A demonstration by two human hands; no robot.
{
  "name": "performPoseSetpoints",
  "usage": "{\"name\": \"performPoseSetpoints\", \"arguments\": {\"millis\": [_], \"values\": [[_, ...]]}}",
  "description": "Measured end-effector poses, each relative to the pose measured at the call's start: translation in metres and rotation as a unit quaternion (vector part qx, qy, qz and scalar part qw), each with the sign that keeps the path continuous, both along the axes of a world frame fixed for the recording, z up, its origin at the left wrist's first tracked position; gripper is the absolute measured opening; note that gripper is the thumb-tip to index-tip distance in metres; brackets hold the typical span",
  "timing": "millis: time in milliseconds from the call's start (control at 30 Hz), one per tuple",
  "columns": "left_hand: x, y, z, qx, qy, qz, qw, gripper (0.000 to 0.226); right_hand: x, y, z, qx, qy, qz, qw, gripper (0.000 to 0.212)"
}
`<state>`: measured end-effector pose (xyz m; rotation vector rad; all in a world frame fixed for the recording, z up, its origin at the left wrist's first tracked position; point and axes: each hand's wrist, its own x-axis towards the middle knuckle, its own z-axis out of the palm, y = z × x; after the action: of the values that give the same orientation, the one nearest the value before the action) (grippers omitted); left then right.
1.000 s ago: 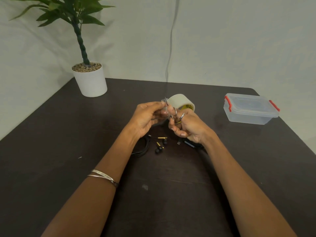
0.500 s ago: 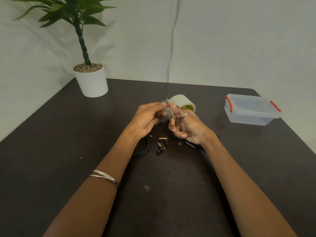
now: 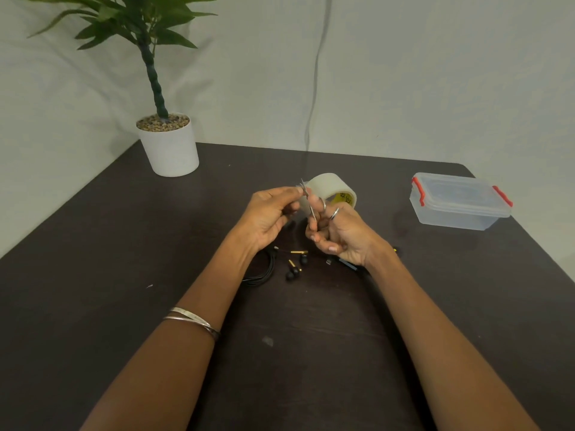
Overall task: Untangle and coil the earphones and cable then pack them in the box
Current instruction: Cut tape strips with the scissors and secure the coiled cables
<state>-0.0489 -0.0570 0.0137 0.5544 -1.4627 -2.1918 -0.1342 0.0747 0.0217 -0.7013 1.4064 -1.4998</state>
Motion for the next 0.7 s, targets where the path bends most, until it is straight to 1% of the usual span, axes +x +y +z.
{"name": "performPoseSetpoints", "arguments": {"millis": [100, 233, 433, 567, 633, 700], "values": [[-0.0014, 0.0009, -0.0002, 0.007, 0.006, 0.004, 1.0, 0.016, 0.0006, -0.0013, 0.001, 0.007, -0.028, -0.01, 1.0, 0.048], [-0.0013, -0.0009, -0.0009, 0.018, 0.006, 0.007, 1.0, 0.01, 0.0001, -0.0038, -0.001, 0.011, -0.004, -0.008, 1.0, 0.054], [-0.0017, -0.0027, 0.0002, 0.011, -0.005, 0.022, 1.0, 0.012, -0.001, -0.0035, -0.0026, -0.016, -0.013, -0.03, 0.999, 0.043], [-0.0007, -0.0019, 0.0022, 0.0, -0.005, 0.02, 1.0, 0.01, -0.0012, -0.0031, -0.0038, -0.018, -0.014, -0.032, 0.999, 0.041], [-0.0005, -0.0021, 0.0028, -0.002, -0.001, 0.017, 1.0, 0.009, -0.0019, -0.0018, -0.0032, -0.011, -0.012, -0.023, 1.0, 0.043], [-0.0006, -0.0007, 0.0024, 0.002, 0.005, 0.018, 1.0, 0.009, -0.0034, 0.0023, -0.0007, 0.013, -0.016, 0.007, 1.0, 0.047]]}}
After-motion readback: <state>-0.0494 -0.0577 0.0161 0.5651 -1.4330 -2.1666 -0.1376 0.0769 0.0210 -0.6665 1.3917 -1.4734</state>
